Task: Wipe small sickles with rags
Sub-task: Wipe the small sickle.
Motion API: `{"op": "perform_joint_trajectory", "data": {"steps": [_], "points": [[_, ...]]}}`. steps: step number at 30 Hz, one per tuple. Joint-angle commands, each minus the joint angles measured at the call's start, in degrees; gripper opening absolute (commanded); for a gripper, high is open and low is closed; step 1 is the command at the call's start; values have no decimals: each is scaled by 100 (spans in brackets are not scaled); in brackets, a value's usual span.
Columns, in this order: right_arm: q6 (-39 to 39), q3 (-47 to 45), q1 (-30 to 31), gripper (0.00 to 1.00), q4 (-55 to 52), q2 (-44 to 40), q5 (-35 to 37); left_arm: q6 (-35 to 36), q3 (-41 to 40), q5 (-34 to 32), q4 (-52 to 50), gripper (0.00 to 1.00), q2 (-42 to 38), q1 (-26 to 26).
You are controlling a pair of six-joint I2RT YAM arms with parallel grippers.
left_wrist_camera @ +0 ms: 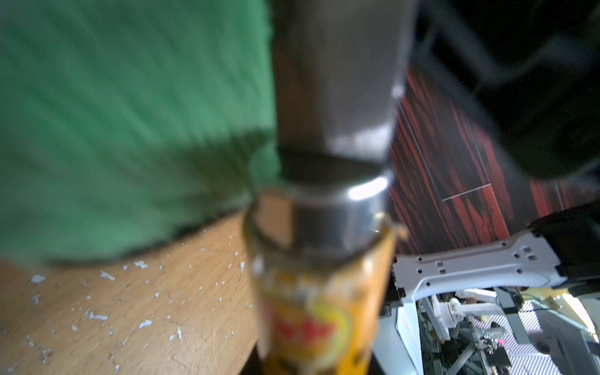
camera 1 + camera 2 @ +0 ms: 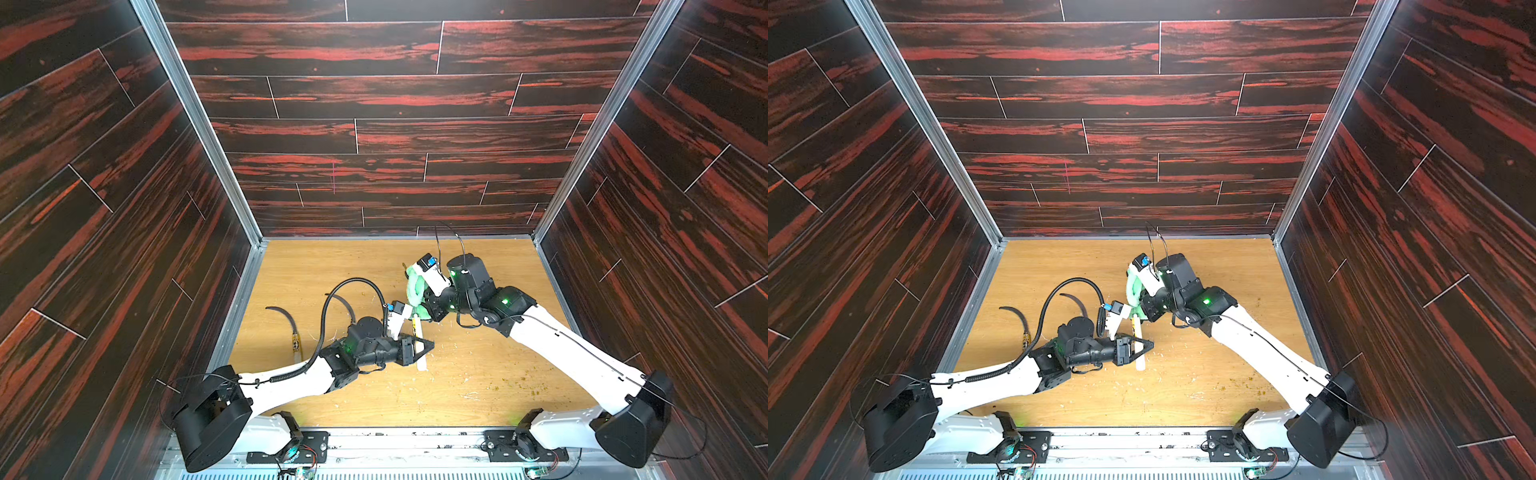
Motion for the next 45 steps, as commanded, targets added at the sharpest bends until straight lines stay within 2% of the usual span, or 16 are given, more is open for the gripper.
{"op": "perform_joint_trajectory", "data": {"steps": [1, 25, 39, 45], "points": [[-33, 323, 47, 0, 604, 173, -282, 443, 128, 679, -407, 0, -100, -285], [-133, 1035, -682, 0, 586, 1002, -895, 1196, 687, 715, -1770, 0, 30, -775], [140, 1434, -1975, 0, 908, 1876, -1374, 1636, 914, 668, -2461, 0, -3, -882], [350, 1002, -2213, 0, 950, 1764, -1105, 1799, 954, 129, -2867, 0, -38, -863]]}}
